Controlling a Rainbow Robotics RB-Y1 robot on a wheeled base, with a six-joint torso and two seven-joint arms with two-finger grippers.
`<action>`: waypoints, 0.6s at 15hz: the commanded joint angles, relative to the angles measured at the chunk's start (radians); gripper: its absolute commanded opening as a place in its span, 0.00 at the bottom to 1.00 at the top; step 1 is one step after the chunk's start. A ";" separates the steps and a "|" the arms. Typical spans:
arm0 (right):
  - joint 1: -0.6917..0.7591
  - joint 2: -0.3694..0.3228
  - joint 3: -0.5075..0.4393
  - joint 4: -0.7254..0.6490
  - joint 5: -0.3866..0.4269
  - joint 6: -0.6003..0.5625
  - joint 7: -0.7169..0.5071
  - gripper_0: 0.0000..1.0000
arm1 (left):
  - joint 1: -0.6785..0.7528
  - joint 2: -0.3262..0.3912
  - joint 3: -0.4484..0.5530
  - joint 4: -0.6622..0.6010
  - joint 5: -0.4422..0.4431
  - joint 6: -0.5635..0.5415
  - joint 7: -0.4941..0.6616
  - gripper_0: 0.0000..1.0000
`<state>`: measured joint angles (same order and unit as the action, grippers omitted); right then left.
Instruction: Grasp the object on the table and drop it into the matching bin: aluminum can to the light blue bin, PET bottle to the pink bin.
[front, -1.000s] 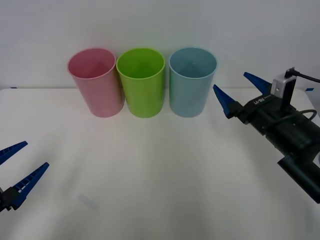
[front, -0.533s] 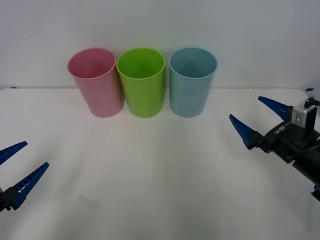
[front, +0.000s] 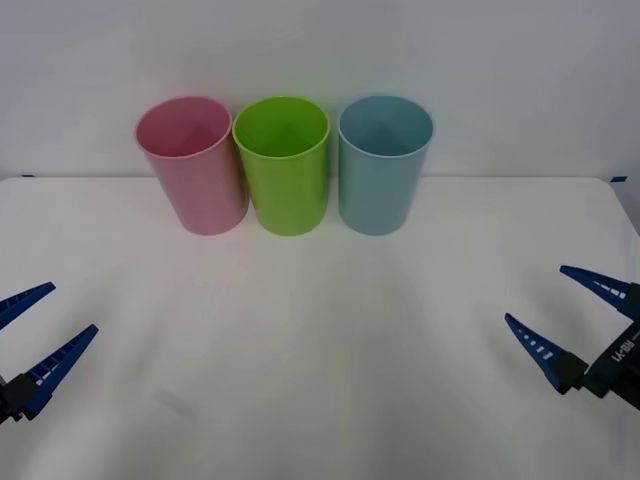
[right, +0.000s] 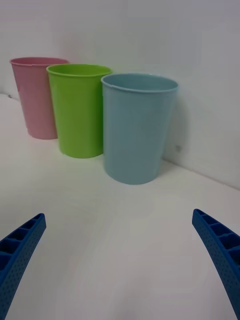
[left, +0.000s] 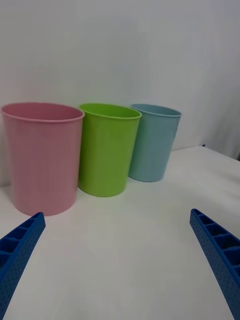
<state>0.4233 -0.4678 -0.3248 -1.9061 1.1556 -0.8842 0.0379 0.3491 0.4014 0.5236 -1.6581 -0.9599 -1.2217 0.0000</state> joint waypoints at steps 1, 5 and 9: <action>0.043 0.048 -0.076 0.036 -0.008 -0.102 -0.001 1.00 | 0.000 0.000 0.000 0.000 0.000 0.000 0.000 1.00; 0.043 0.074 -0.138 0.119 -0.016 -0.200 0.007 1.00 | 0.000 0.000 0.000 0.000 0.000 0.000 0.000 1.00; 0.106 0.074 -0.149 0.119 -0.074 -0.206 0.016 1.00 | 0.000 0.000 0.000 0.000 0.000 0.000 0.000 1.00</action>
<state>0.5179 -0.3943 -0.4727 -1.7873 1.0897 -1.0906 0.0534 0.3490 0.4014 0.5236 -1.6581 -0.9599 -1.2217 0.0000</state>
